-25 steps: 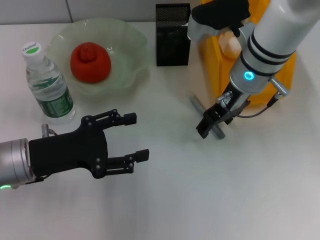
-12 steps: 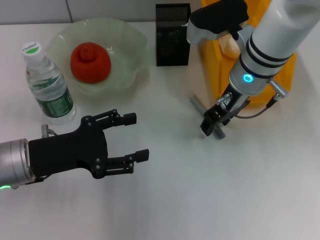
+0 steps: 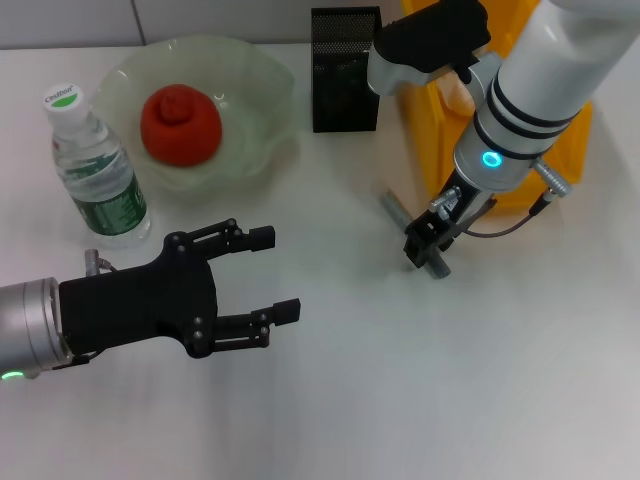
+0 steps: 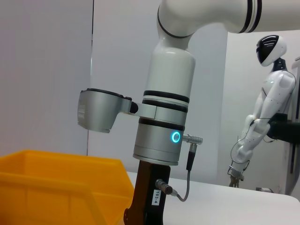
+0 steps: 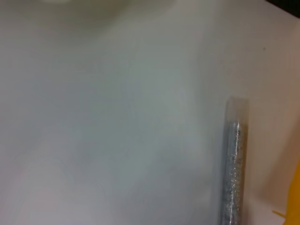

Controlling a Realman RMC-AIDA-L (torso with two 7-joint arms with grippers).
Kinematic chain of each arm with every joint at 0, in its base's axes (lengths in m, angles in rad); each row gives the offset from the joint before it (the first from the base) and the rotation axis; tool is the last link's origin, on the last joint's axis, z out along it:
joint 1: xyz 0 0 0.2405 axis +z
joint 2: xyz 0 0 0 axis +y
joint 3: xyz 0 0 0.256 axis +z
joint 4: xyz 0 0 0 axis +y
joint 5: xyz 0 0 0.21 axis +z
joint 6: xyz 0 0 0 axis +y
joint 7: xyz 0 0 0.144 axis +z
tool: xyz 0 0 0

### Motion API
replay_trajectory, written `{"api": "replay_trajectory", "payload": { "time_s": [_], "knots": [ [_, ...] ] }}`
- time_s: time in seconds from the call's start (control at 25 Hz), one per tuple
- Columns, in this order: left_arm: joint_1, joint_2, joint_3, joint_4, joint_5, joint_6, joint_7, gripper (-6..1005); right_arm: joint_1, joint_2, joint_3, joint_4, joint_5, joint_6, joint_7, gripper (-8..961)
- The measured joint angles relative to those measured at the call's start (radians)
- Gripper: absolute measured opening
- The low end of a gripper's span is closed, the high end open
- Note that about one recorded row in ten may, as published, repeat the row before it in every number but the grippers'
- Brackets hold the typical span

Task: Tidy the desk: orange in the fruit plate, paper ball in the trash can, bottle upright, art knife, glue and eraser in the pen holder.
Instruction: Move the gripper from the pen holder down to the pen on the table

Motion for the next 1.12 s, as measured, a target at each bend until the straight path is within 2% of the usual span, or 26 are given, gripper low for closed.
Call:
{"api": "replay_trajectory", "payload": {
  "time_s": [0.16, 0.36, 0.8, 1.12],
  "knots": [
    [-0.001, -0.001, -0.001, 0.0, 0.0, 0.0, 0.0, 819, 0.0, 0.0, -0.003, 0.001, 0.0, 0.002, 0.0, 375],
    [-0.005, -0.001, -0.001, -0.003, 0.0, -0.002, 0.0, 819, 0.0, 0.0, -0.012, 0.003, 0.0, 0.008, -0.002, 378],
    [-0.006, -0.002, -0.003, -0.001, 0.0, -0.002, 0.0, 819, 0.0, 0.0, -0.013, 0.015, 0.0, 0.017, -0.01, 242],
    [-0.006, -0.003, -0.003, -0.001, 0.0, -0.001, 0.0, 819, 0.001, 0.0, -0.013, 0.021, 0.0, 0.021, -0.011, 194]
  ]
}}
